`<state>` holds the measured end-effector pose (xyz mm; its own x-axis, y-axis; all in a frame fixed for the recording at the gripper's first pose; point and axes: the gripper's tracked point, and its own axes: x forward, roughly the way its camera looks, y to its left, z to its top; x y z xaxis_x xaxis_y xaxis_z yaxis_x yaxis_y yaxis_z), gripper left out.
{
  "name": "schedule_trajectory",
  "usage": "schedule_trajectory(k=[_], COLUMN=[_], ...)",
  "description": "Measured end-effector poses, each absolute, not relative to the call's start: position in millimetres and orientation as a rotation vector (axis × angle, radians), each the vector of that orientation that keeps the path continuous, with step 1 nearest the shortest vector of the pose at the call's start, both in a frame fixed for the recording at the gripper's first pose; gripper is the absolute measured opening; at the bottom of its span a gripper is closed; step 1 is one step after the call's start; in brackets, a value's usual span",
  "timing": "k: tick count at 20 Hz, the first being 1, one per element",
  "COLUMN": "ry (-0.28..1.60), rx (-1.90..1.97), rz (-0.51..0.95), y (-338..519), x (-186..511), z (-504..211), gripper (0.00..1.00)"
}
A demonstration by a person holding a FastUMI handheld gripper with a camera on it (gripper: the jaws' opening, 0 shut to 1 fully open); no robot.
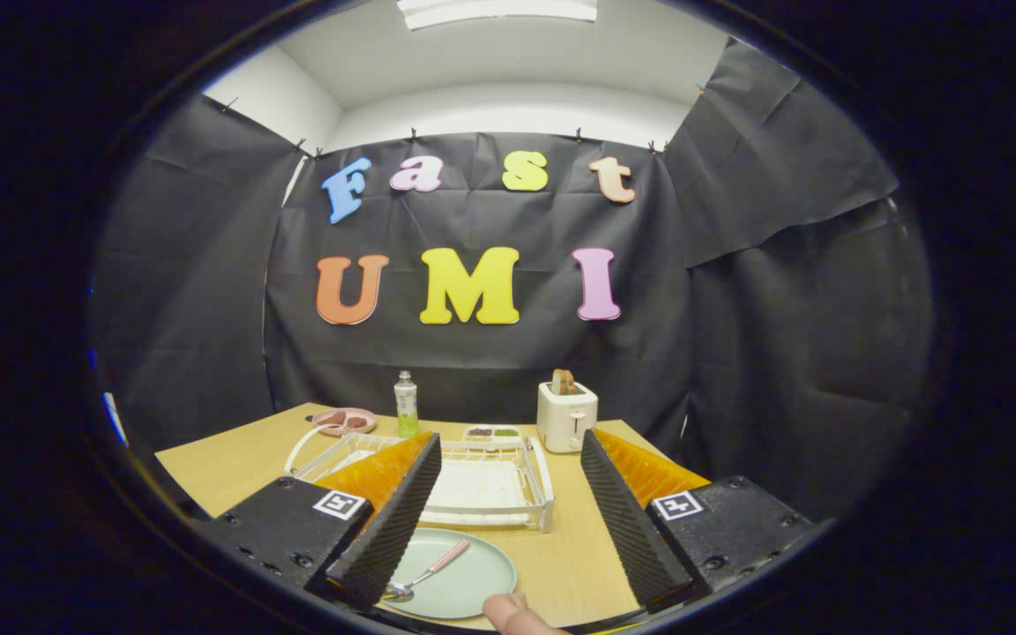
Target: Take the plate from the dish rack, then take the spoon from the basket and place it into the plate.
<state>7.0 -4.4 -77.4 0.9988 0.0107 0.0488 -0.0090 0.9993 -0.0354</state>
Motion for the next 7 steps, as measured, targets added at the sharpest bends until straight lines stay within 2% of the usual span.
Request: schedule_trajectory(k=[7], ry=[-0.023], rx=[-0.005], rz=[0.014], y=[-7.6], x=[9.6], z=[-85.1], gripper=[1.00])
